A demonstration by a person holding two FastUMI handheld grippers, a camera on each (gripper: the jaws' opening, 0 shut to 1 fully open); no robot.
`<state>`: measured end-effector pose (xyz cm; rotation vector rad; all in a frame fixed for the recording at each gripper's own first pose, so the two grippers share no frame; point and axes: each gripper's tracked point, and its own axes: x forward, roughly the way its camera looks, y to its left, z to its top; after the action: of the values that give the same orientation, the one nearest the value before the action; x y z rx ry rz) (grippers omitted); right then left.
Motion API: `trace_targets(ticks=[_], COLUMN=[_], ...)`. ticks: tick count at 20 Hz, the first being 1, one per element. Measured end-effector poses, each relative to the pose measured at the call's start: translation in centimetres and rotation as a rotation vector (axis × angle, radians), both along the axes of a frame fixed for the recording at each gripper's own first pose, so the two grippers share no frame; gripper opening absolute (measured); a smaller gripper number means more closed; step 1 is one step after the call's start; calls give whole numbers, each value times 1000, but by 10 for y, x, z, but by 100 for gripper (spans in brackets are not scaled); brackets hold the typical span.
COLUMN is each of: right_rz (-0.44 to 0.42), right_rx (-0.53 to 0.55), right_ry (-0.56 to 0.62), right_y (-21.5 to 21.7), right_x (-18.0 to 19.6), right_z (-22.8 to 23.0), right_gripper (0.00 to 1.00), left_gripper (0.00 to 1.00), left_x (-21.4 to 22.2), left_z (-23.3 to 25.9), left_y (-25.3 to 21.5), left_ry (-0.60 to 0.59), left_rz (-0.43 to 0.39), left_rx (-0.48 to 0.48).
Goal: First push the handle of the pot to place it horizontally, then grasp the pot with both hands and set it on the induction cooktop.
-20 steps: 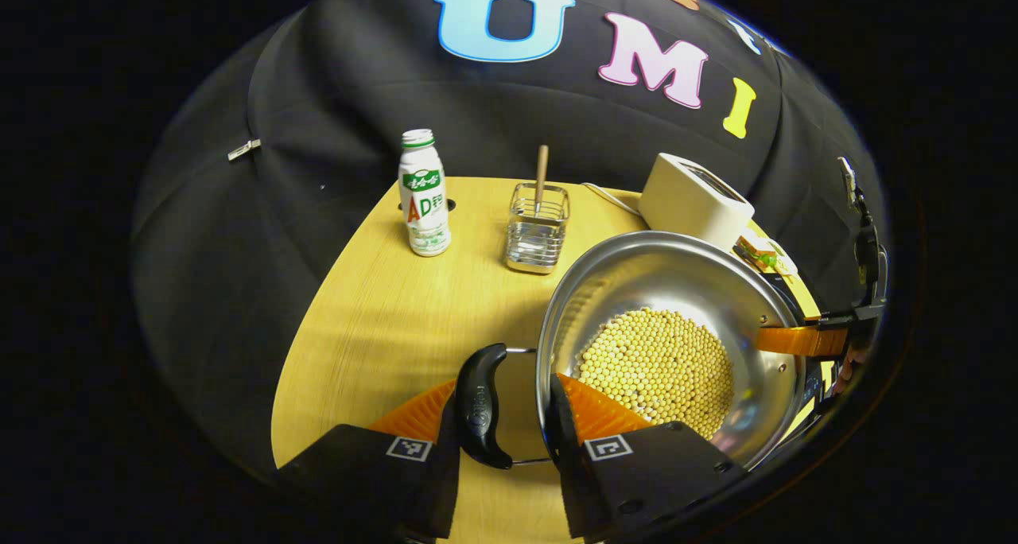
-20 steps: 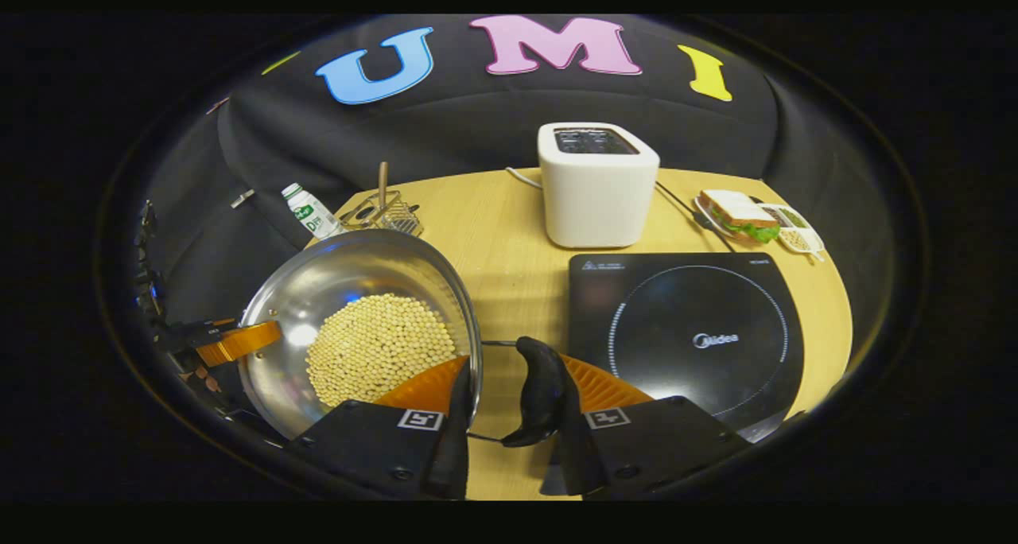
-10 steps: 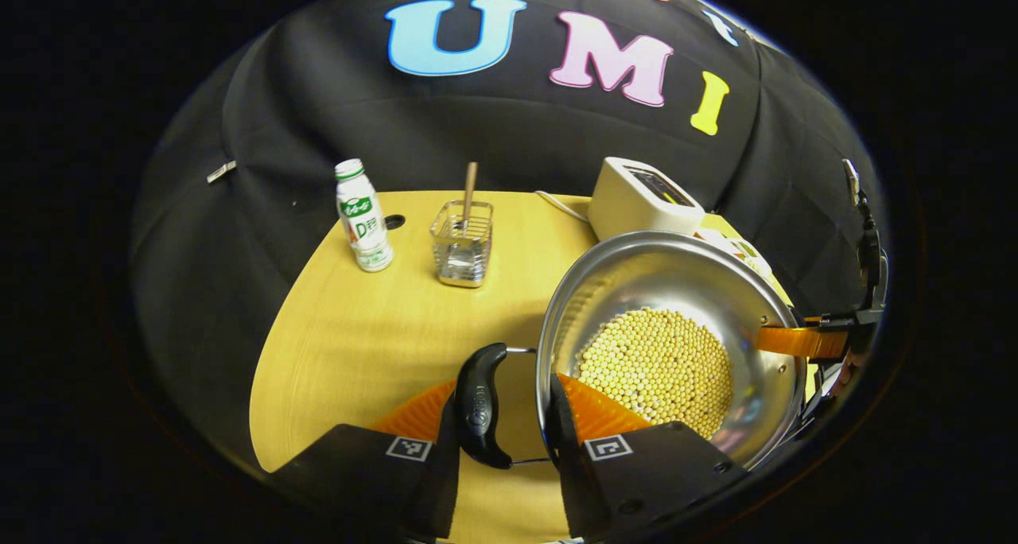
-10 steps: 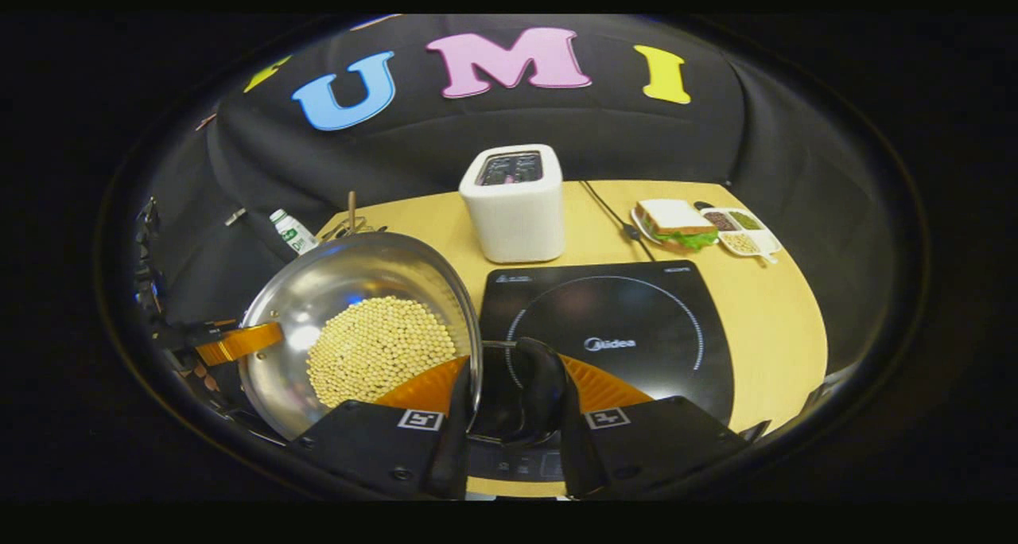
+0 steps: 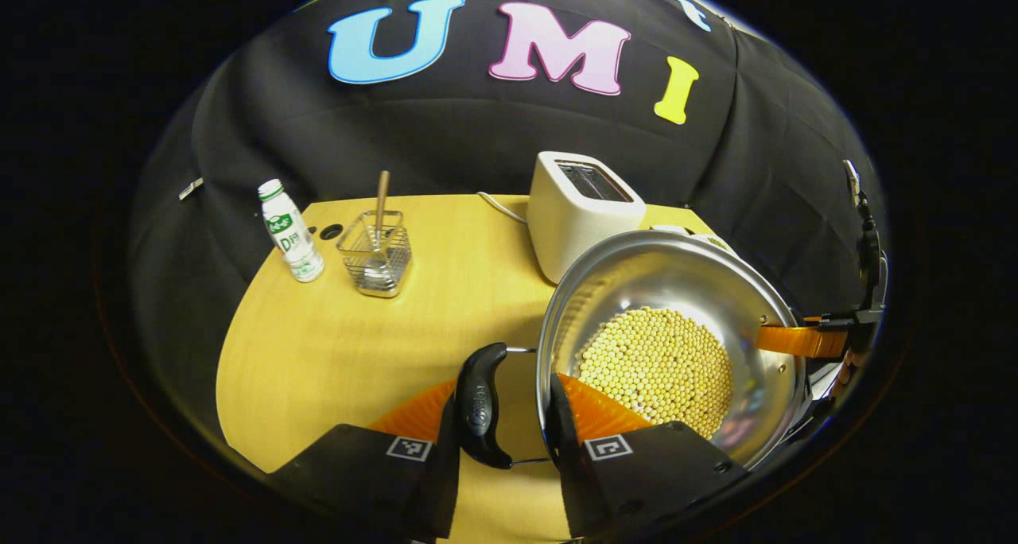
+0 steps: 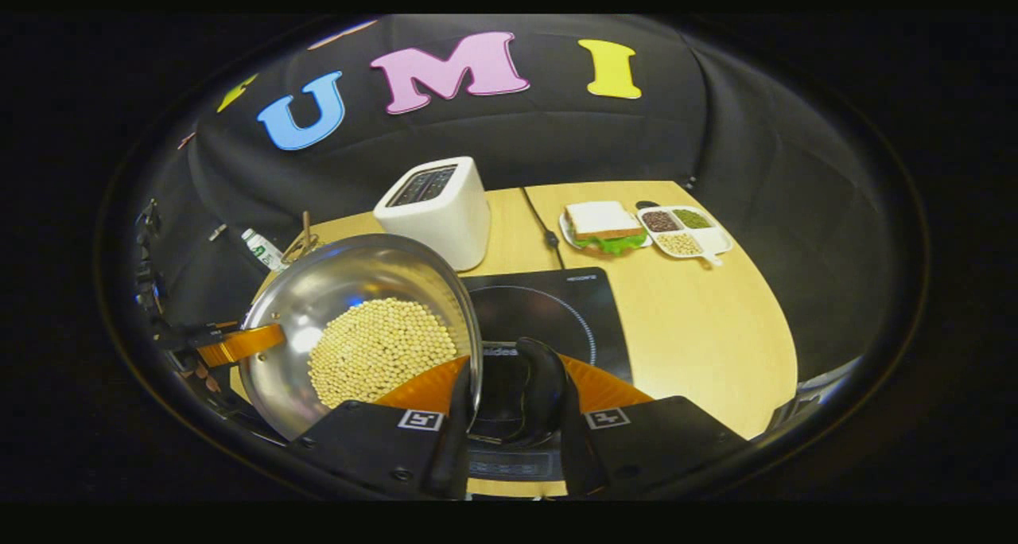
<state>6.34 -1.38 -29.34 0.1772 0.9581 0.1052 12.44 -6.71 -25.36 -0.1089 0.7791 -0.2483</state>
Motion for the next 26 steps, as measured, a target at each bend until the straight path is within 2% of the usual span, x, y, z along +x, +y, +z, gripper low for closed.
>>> trace_targets(ticks=[13,26], right_rz=[-33,-27], right_rx=[10,29], right_ry=[23,51], right_y=[-71,-82], right_x=[22,32], right_z=[-34,-60], right_gripper=[49,49], left_gripper=[55,55], left_x=[26,31], left_z=[-13,-27], left_y=[-80,-96], left_ry=[10,40], left_rz=[-31,-22], left_rx=[4,17])
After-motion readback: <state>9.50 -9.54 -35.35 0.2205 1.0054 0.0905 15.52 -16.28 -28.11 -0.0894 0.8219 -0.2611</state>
